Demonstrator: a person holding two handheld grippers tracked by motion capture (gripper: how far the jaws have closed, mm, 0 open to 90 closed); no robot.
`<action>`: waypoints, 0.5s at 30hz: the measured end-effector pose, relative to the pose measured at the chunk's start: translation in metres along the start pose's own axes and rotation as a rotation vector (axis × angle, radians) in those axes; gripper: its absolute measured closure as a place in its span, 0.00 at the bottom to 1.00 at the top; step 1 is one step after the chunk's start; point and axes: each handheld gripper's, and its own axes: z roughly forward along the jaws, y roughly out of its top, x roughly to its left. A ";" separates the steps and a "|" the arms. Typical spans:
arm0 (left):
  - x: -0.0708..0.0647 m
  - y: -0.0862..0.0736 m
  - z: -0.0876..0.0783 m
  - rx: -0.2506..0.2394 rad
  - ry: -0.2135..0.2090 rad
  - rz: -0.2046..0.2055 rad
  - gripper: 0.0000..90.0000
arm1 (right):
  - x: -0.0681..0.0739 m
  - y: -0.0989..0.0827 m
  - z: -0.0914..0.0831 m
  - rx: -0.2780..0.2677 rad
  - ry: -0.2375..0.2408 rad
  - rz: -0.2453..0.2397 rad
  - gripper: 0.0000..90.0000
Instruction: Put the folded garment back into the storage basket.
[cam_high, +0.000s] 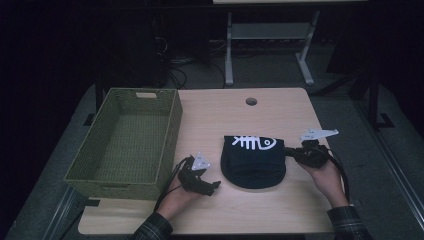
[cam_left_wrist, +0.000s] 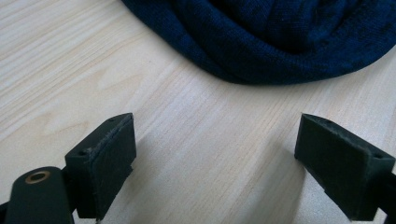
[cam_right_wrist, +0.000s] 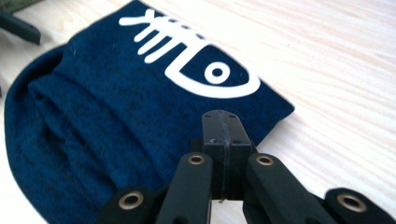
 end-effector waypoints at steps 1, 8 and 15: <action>0.000 0.000 0.000 0.000 0.000 0.000 0.13 | -0.002 0.002 0.000 -0.005 0.001 0.003 1.00; 0.000 0.000 0.000 -0.001 -0.002 0.001 0.13 | -0.011 0.015 0.003 -0.023 0.005 0.024 1.00; 0.000 0.000 0.001 -0.007 -0.004 0.002 0.13 | -0.017 0.030 0.014 -0.007 -0.001 0.019 1.00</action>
